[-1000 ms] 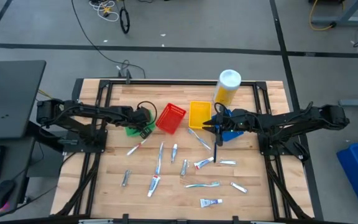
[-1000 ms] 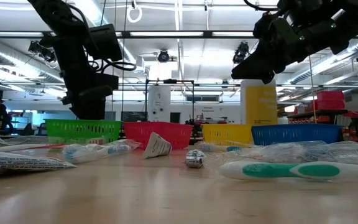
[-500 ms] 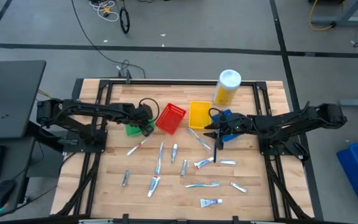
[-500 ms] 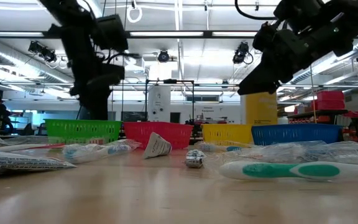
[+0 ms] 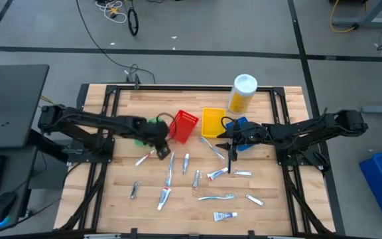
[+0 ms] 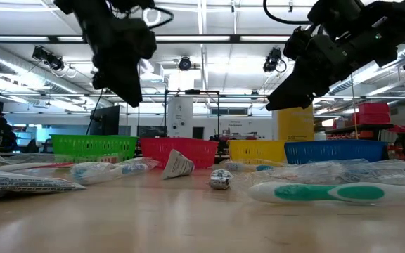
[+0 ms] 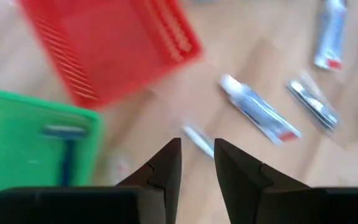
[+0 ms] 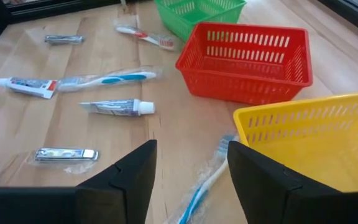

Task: Pick & Place Travel size toiletries
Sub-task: Put the white toothpaste into the red bin

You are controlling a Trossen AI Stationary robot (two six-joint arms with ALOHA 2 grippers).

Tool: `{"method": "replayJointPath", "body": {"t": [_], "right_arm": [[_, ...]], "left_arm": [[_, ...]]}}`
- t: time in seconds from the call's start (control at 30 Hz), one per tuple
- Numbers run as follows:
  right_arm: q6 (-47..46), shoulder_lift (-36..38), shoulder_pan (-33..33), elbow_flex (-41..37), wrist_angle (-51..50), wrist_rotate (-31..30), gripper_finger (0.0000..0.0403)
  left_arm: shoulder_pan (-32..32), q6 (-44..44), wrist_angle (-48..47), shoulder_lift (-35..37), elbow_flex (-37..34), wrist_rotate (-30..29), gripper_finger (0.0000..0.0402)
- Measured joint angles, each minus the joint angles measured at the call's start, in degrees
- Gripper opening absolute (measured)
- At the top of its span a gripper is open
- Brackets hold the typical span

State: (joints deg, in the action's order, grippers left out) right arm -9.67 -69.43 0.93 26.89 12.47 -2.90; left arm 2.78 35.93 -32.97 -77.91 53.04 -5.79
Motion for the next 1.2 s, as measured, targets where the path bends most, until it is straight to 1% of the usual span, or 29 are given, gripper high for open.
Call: {"method": "replayJointPath", "body": {"t": [0.2, 0.33, 0.5, 0.63, 0.7, 0.77, 0.83, 0.97, 1.03, 1.2], "right_arm": [[0.0, 0.0, 0.0, 0.0, 0.0, 0.0, 0.0199], [0.0, 0.0, 0.0, 0.0, 0.0, 0.0, 0.0190], [0.0, 0.0, 0.0, 0.0, 0.0, 0.0, 0.0183], [0.0, 0.0, 0.0, 0.0, 0.1, 0.0, 0.0181], [0.0, 0.0, 0.0, 0.0, 0.1, 0.0, 0.0183], [0.0, 0.0, 0.0, 0.0, 0.2, 0.0, 0.0187], [-0.3, 0.0, 0.0, 0.0, 0.2, 0.0, 0.0191], [-0.7, 0.0, 0.0, 0.0, 0.2, 0.0, 0.0197], [-0.7, 0.0, 0.0, 0.0, 0.4, 0.0, 0.0199], [-0.7, 0.0, 0.0, 0.0, 0.6, 0.0, 0.0197]], "left_arm": [[8.7, 9.5, 0.7, -0.1, 0.0, -3.5, 0.0103], [13.3, 13.2, 3.5, -0.1, 0.0, -5.6, 0.0107], [17.7, 15.0, 8.1, -0.1, 0.0, -8.3, 0.0131], [19.8, 16.2, 12.0, -2.3, -0.1, -8.6, 0.0153], [20.2, 14.2, 16.6, -4.8, 0.0, -8.6, 0.0162], [20.2, 11.8, 19.1, -7.4, 0.0, -8.2, 0.0169], [19.8, 11.4, 22.1, -9.9, 0.0, -8.6, 0.0172], [17.9, 13.3, 24.0, -13.1, 0.1, -10.8, 0.0174], [17.2, 13.1, 23.6, -14.4, -0.1, -11.1, 0.0174], [16.9, 10.3, 31.0, -19.0, 0.0, -11.0, 0.0174]]}}
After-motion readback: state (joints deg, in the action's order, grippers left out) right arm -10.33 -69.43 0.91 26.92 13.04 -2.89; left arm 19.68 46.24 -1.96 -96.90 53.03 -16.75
